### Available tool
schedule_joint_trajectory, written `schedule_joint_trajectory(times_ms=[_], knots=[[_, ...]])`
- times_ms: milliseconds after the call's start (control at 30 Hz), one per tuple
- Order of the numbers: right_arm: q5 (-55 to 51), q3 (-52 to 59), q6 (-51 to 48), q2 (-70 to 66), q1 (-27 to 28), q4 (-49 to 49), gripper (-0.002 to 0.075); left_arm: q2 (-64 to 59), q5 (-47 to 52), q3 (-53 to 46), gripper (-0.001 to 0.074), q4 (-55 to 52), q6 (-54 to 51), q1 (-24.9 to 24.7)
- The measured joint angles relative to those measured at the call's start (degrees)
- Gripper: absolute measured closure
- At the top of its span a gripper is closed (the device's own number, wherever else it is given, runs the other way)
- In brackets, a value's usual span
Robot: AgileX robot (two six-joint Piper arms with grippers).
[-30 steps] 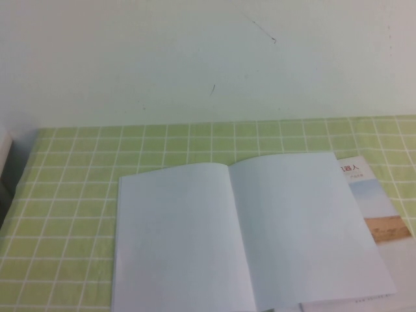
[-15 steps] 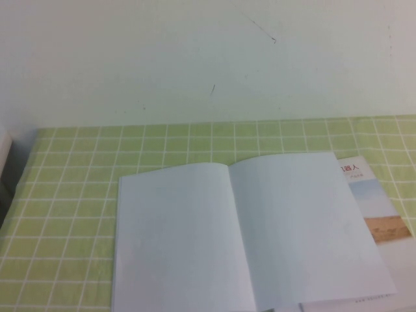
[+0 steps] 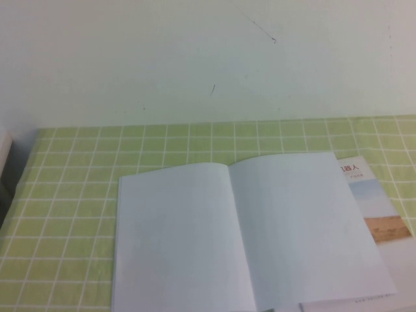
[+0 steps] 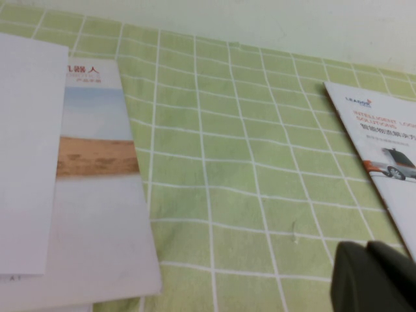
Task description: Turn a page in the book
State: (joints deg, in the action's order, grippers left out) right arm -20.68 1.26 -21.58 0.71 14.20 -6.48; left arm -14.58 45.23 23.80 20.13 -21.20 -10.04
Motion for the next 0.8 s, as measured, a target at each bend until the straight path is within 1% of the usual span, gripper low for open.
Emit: schedule_joint_trajectory(times_ms=[267,333,400,467,600,700,767,800], knots=[[0.0,0.0,0.0,0.0,0.0,0.1,0.0727,0.1,0.0,-0.1,0.0738,0.0,0.0,0.0],[0.0,0.0,0.0,0.0,0.0,0.1,0.0727,0.8,-1.3,-0.8,0.0738,0.0,0.0,0.0],[0.0,0.0,0.0,0.0,0.0,0.1,0.0727,1.7,-4.5,-2.5,0.0738,-0.9,0.0,0.4],[0.0,0.0,0.0,0.0,0.0,0.1,0.0727,3.1,-10.4,-6.0,0.0738,-2.8,0.5,1.7],[0.0,0.0,0.0,0.0,0.0,0.1,0.0727,7.2,-23.6,-15.3,0.0738,-3.7,2.8,5.5],[0.0,0.0,0.0,0.0,0.0,0.1,0.0727,11.0,-32.0,-22.4,0.0738,-2.1,4.5,7.7],[0.0,0.0,0.0,0.0,0.0,0.1,0.0727,13.4,-33.7,-24.7,0.0738,-1.7,5.0,8.4],[0.0,0.0,0.0,0.0,0.0,0.1,0.0727,14.5,-32.9,-25.0,0.0738,-1.9,5.2,8.7]])
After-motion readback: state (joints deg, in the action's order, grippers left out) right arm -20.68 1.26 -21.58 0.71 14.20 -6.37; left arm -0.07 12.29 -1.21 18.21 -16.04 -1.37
